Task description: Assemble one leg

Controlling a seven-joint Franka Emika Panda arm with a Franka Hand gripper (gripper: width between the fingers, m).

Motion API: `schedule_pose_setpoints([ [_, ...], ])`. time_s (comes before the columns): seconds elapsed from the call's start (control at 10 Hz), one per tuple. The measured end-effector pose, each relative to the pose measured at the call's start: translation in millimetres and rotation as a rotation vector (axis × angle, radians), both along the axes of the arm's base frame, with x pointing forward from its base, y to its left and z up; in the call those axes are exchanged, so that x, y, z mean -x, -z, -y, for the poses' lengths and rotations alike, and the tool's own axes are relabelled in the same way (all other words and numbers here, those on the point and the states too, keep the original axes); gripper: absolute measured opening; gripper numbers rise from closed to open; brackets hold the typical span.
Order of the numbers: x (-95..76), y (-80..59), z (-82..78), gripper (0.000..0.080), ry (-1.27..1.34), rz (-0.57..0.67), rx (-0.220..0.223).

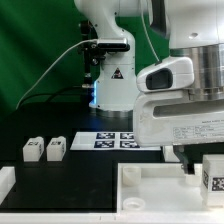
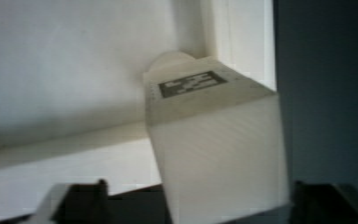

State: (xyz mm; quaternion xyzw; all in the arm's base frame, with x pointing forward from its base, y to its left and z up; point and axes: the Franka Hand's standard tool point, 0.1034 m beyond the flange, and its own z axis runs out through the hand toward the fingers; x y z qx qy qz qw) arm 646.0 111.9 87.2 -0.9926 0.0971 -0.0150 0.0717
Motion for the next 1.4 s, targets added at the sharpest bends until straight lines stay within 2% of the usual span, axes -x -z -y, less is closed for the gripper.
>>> schedule_pose_setpoints([
  [0.1,0.2,0.1,-1.2,0.0376,0.09,-0.013,-0.008],
  [0.2,0.5,0.2,-1.4,0.0376,0.211,-0.031,-0.016],
  [0.3,0.4,0.5,0.0,0.0297,0.287,-0.042,-0.018],
  [0.4,0.3,0.5,0.6,0.0297,0.355,-0.052,-0.022],
  [0.7,4.9,1.3,1.1,0.0297,0.863,-0.123,-0.037],
  [1.0,11.0,2.1,6.4,0.0297,1.433,-0.173,-0.129],
  [1.1,11.6,2.8,8.7,0.0297,1.524,-0.195,-0.148],
  [1.3,12.3,3.5,10.2,0.0297,1.554,-0.203,-0.151],
  [1.4,12.5,4.2,10.0,0.0348,1.513,-0.197,-0.148],
])
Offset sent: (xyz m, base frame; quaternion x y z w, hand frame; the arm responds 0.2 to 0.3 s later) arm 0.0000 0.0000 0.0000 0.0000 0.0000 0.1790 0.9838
